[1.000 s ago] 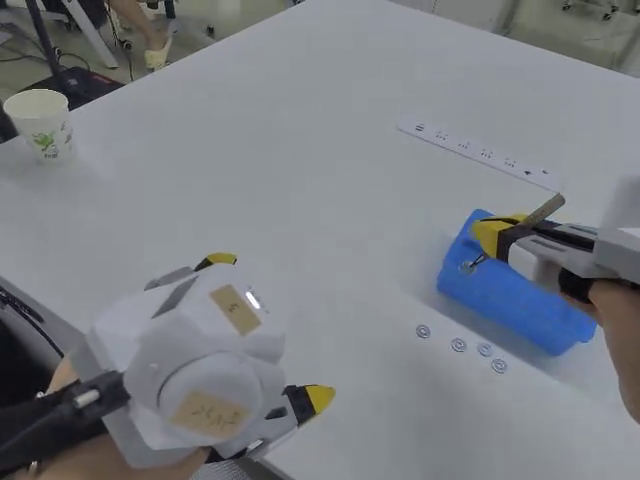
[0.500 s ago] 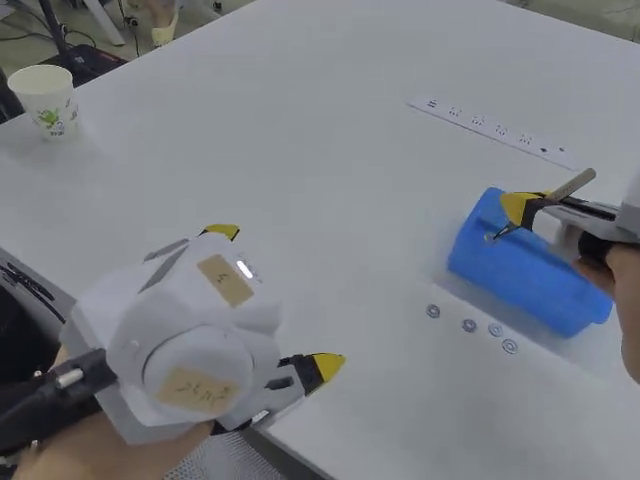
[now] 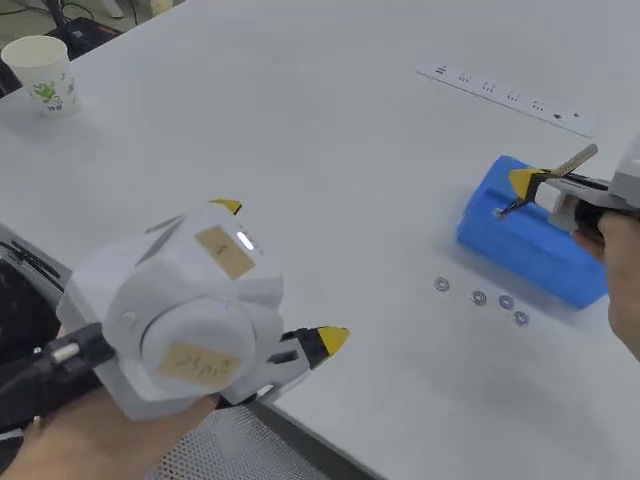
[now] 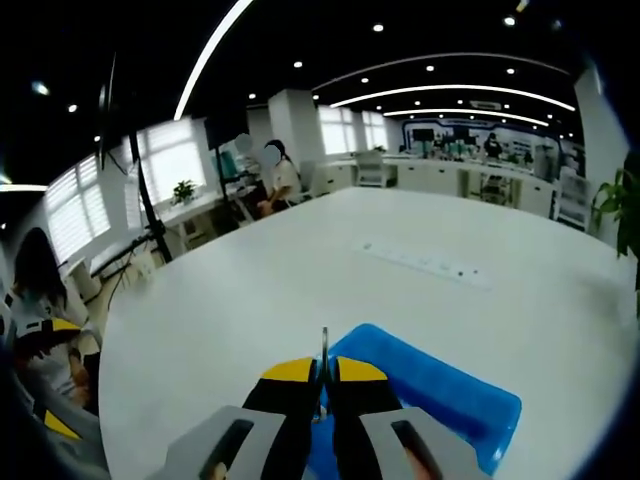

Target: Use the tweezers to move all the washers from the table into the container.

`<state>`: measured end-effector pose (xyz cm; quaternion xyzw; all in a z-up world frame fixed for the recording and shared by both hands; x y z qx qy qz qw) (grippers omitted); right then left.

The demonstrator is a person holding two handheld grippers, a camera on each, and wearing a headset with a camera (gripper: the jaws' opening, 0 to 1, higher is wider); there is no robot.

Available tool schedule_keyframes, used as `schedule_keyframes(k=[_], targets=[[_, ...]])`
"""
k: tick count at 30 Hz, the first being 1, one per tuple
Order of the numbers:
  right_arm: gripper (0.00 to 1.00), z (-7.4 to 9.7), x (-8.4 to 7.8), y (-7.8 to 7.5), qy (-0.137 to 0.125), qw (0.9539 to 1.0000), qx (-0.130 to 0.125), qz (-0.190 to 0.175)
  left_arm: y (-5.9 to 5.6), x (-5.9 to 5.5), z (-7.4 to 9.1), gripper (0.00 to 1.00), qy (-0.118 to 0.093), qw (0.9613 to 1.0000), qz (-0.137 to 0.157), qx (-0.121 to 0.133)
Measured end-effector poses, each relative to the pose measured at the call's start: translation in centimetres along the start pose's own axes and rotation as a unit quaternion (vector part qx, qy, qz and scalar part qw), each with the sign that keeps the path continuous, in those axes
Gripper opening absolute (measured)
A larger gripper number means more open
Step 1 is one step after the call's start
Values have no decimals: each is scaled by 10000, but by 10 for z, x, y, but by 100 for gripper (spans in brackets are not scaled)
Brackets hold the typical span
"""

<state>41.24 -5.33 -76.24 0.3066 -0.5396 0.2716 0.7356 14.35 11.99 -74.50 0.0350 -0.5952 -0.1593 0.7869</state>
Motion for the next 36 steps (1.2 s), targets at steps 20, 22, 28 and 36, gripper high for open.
schedule_keyframes(k=[20,22,28,36], targets=[[3,-16,-21,1,330,9993,-33,189,1,2,1,85,-152,9998,128,1],[3,-16,-22,1,358,9991,-21,215,1,2,1,85,-152,9998,126,5],[3,-19,-24,0,387,9984,-5,401,0,2,1,85,-126,9999,113,-9],[3,-19,-24,-1,406,9985,-41,362,-1,1,0,85,-92,9999,112,-46]])
Point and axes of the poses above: the centre of the closed fingertips' face, and the gripper's own axes: z roughly backward along the fingers, y roughly to its left, x roughly out of its top, the point moved 8 cm from there along z, roughly backward along the fingers, and after that the axes turned 15 degrees about -y, right-handed, at the moved point
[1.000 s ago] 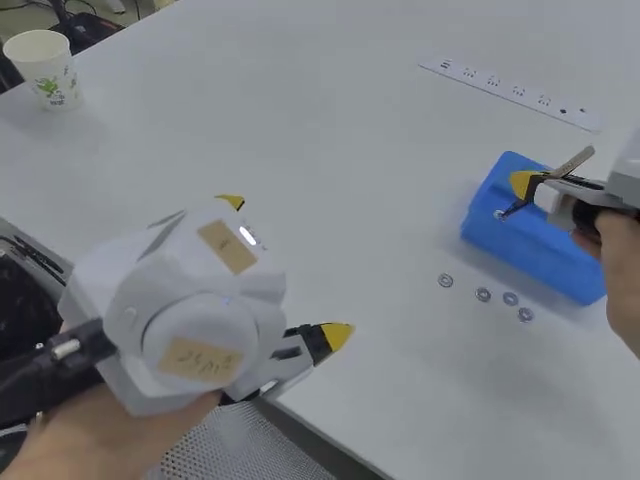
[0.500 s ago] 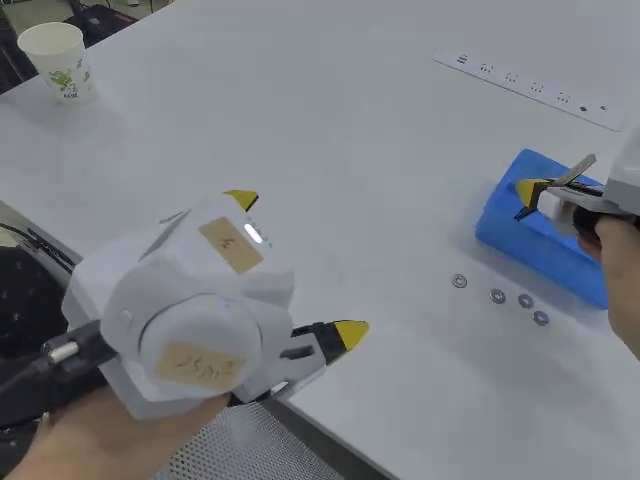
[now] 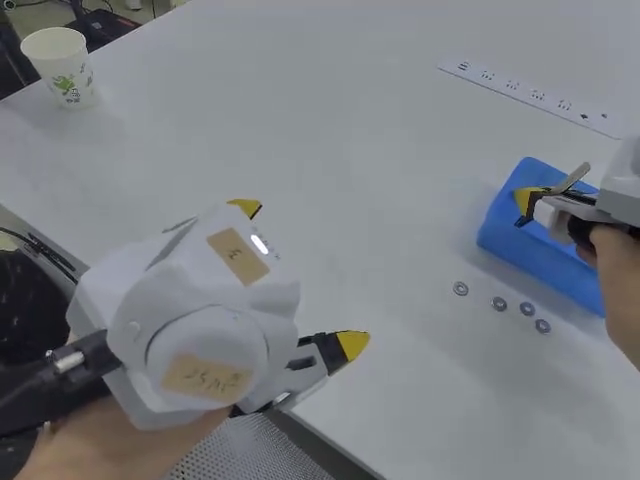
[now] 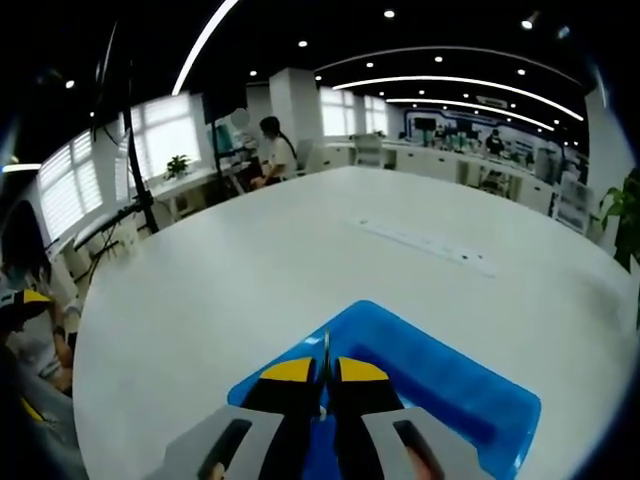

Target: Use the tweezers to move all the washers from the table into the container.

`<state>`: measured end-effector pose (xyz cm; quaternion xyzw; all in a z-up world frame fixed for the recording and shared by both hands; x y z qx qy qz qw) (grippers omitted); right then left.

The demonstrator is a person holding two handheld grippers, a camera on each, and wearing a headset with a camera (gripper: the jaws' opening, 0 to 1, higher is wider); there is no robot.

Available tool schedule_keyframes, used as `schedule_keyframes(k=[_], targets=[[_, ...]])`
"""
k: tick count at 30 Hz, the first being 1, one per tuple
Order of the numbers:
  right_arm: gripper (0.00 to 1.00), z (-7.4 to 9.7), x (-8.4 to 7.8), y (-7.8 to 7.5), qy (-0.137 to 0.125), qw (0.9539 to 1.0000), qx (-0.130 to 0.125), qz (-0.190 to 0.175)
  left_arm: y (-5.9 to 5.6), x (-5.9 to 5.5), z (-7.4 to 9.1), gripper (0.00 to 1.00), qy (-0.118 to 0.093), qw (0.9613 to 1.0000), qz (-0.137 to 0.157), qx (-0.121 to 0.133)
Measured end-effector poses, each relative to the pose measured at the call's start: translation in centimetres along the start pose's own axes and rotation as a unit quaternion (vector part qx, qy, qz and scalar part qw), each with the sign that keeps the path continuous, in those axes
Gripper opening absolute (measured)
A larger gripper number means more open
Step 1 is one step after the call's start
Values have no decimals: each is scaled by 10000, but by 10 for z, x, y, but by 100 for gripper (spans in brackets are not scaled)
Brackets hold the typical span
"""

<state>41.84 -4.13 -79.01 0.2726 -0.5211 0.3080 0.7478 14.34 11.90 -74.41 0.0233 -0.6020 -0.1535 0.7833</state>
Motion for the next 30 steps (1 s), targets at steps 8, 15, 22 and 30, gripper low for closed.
schedule_keyframes(k=[8,15,22,30], targets=[[4,8,12,3,-143,9999,8,29,0,0,0,85,7,10000,-9,9],[4,26,23,12,-301,9993,191,78,-1,0,0,85,2,10000,-22,-12],[4,41,32,24,-473,9977,414,242,-4,0,-1,86,54,9999,-50,-115],[4,58,34,42,-642,9956,648,213,-6,-2,-1,87,123,9997,-129,-192]])
Point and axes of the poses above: the centre of the closed fingertips' face, and the gripper's own axes: z roughly backward along the fingers, y roughly to its left, x roughly out of its top, the point moved 8 cm from there along z, roughly backward along the fingers, and after that the axes turned 15 degrees about -y, right-handed, at the moved point
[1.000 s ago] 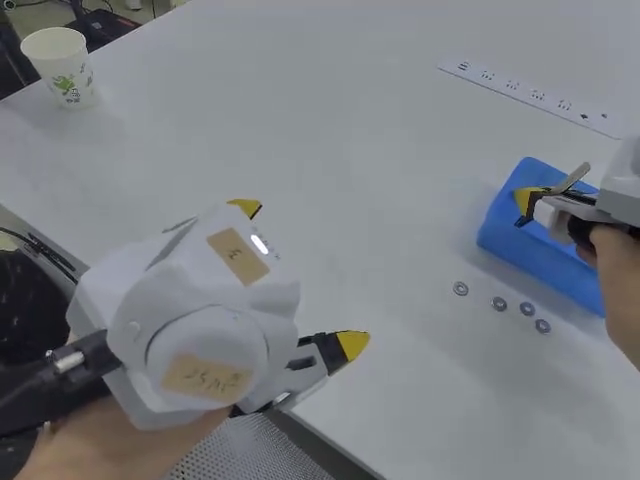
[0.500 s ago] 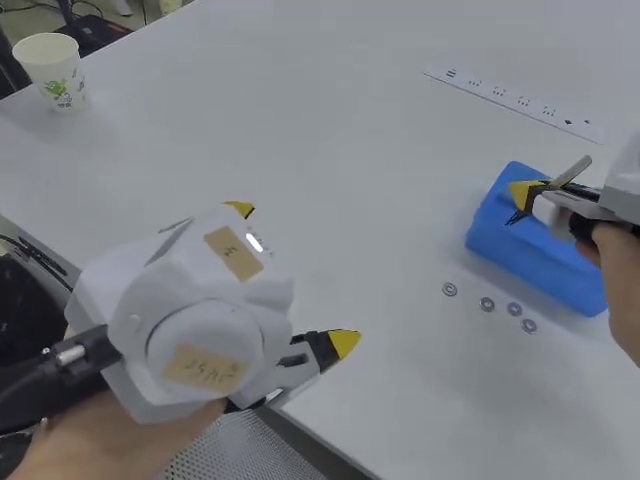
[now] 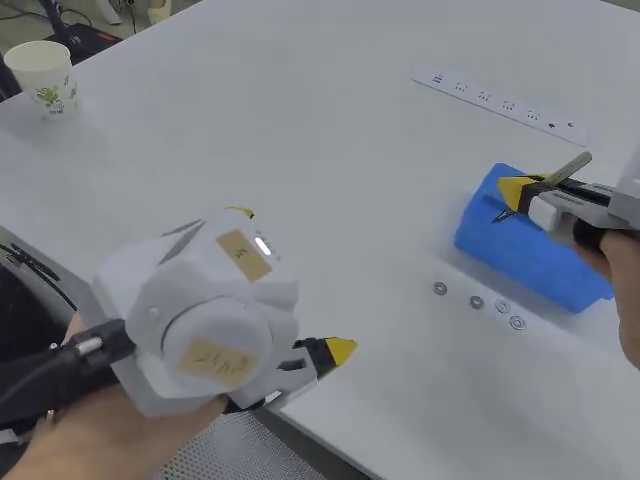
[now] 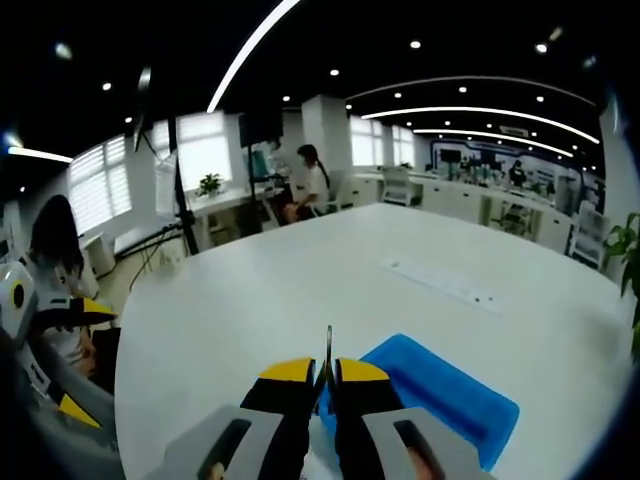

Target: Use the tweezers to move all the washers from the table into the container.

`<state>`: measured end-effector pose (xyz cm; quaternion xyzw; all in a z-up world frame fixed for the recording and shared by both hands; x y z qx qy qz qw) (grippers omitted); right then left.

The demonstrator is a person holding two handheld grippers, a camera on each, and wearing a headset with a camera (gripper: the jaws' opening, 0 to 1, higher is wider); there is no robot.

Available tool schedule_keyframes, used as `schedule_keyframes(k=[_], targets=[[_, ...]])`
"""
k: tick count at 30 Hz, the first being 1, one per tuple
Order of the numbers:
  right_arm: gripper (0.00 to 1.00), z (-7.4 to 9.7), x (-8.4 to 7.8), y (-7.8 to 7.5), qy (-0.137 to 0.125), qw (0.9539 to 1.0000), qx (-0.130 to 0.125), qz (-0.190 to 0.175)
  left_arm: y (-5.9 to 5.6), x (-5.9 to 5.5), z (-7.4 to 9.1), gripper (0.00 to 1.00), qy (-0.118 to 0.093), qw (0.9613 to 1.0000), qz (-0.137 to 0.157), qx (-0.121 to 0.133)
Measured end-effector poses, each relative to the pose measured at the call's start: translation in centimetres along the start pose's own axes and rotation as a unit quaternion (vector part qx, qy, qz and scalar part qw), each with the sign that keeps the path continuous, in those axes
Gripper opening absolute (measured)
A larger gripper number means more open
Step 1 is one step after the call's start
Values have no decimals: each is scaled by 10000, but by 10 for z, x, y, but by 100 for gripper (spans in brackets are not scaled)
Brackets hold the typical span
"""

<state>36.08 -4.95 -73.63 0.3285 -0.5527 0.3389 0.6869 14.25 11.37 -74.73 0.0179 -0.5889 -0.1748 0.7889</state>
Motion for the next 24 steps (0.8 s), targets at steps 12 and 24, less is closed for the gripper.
schedule_keyframes(k=[12,24], targets=[[4,9,-18,33,131,9993,234,-242,-1,0,-1,90,7,10000,16,-45],[4,4,-38,40,370,9984,296,-308,0,0,-1,92,-26,10000,59,-26]])
Point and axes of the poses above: the centre of the closed fingertips' face, and the gripper's own axes: z roughly backward along the fingers, y roughly to its left, x roughly out of its top, the point moved 8 cm from there along z, roughly backward along the fingers, and after that the axes turned 15 degrees about -y, right-handed, at the moved point
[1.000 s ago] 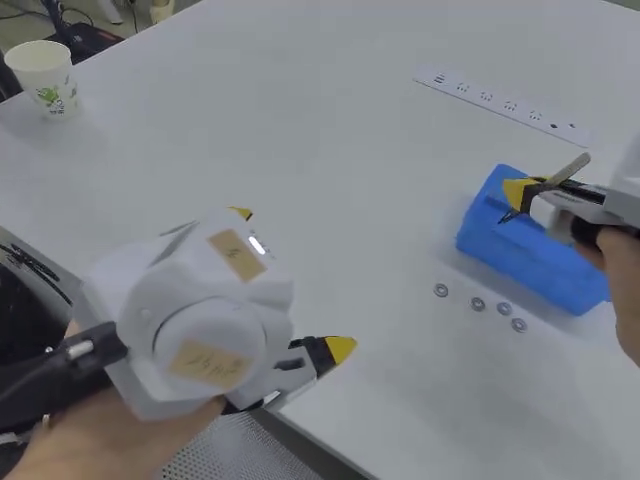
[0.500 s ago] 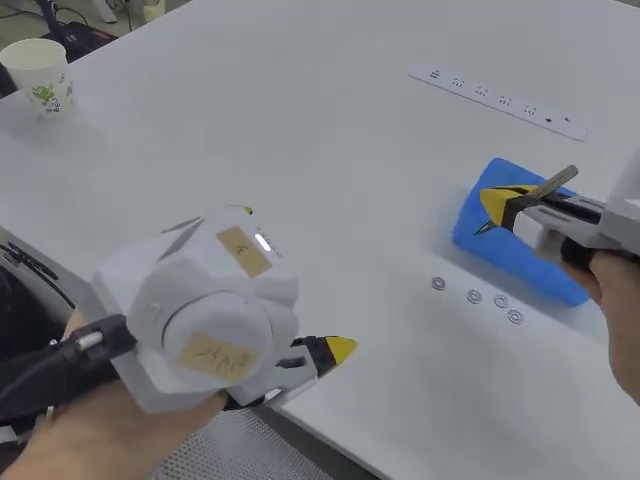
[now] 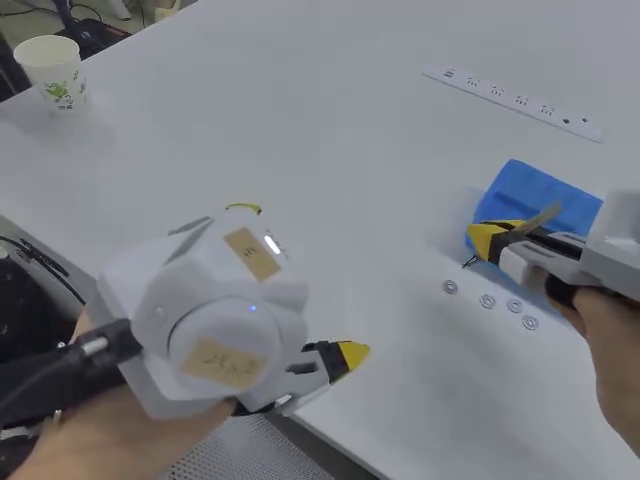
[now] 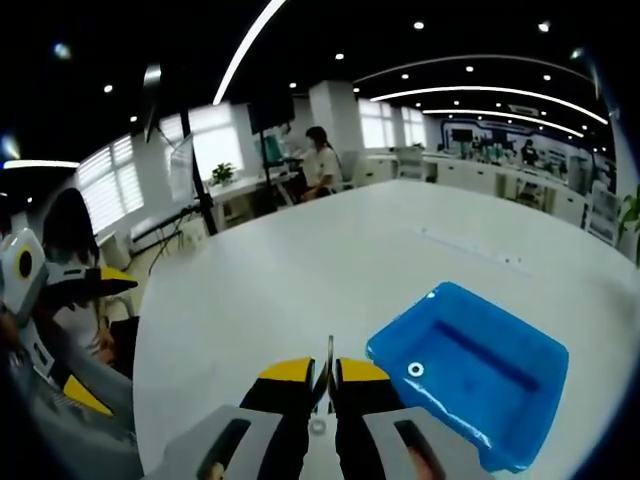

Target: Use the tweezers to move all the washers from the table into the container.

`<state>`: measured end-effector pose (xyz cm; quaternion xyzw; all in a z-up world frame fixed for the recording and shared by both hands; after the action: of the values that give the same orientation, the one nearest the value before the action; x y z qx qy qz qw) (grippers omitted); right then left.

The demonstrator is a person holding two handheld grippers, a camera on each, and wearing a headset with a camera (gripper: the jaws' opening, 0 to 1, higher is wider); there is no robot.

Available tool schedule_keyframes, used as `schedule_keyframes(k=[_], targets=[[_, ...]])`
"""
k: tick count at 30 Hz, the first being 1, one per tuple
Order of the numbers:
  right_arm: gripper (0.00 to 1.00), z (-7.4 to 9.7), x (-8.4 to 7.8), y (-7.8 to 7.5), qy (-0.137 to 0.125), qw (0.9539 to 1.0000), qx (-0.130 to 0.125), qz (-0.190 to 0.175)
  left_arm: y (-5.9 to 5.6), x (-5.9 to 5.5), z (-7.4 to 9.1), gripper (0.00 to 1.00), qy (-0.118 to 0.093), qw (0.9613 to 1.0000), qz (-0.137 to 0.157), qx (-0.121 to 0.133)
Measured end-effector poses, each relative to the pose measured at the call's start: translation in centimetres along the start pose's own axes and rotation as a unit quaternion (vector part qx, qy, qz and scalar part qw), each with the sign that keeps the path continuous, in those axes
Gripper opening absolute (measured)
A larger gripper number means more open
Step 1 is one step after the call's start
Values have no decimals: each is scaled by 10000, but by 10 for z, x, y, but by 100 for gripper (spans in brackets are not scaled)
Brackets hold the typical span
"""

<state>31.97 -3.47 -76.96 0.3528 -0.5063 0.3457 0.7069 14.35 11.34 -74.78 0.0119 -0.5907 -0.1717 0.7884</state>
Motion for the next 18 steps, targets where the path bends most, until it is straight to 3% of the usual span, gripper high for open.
schedule_keyframes(k=[8,18], targets=[[5,-1,-15,-1,195,9998,-14,-17,0,0,-1,93,-1,10000,-6,-22],[4,-4,-21,-2,371,9992,-6,133,-1,-2,-1,92,65,10000,-35,-19]])
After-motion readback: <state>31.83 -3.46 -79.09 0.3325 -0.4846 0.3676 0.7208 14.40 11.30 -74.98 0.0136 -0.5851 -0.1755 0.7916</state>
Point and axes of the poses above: the centre of the closed fingertips' face, and the gripper's own axes: z roughly backward along the fingers, y roughly to its left, x roughly out of its top, the point moved 8 cm from there along z, roughly backward along the fingers, and after that the axes turned 15 degrees about -y, right-handed, at the moved point
